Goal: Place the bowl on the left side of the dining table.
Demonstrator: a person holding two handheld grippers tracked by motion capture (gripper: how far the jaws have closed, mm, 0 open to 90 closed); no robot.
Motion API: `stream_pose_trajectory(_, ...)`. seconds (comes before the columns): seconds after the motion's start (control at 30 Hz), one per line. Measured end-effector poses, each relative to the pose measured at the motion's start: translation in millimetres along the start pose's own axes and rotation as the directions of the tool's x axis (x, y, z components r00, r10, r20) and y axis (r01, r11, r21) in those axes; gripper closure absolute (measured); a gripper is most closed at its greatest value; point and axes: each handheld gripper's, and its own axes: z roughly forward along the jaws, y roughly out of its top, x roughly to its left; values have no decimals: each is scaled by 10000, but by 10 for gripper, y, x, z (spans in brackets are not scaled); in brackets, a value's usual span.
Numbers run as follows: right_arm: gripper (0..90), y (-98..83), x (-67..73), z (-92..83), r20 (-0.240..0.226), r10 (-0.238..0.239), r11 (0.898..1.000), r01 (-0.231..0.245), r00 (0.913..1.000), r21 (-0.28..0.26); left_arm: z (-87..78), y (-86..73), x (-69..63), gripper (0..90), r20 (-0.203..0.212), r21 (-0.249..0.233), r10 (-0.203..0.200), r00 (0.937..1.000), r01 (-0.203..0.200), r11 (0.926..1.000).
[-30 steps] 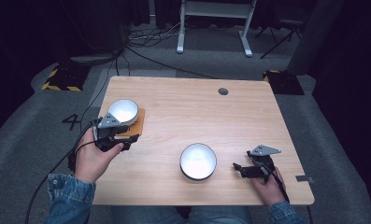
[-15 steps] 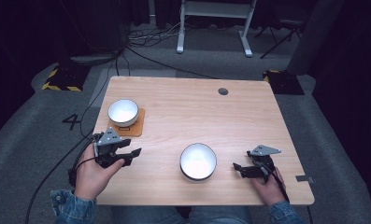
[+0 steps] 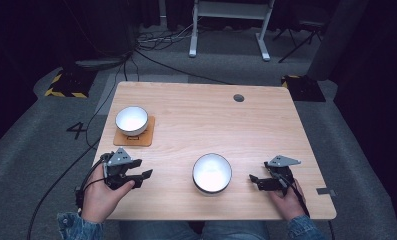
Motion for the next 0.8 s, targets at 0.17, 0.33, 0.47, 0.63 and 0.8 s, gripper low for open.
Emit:
stream_pose_trajectory(0.17, 161, 0, 0, 0, 0, 4, 10000, -4, 10000, 1, 82, -34, -28, 446, 260, 358, -99, 9996, 90, 9993)
stream_pose_trajectory(0.33, 161, 0, 0, 0, 2, 3, 10000, -3, 10000, 3, 178, -84, -64, 436, 492, 718, -2, 9988, -33, 9974)
stream_pose_trajectory(0.47, 161, 0, 0, 0, 1, 3, 10000, -3, 10000, 0, 253, -119, -74, 423, 546, 988, 152, 9984, -206, 9949)
stream_pose_trajectory(0.63, 161, 0, 0, 0, 1, 4, 10000, -4, 10000, 2, 392, -185, -94, 404, 831, 1800, 234, 9963, -381, 9829)
stream_pose_trajectory(0.8, 161, 0, 0, 0, 1, 3, 10000, -3, 10000, 0, 480, -235, -108, 395, 957, 2120, 133, 9953, -335, 9767)
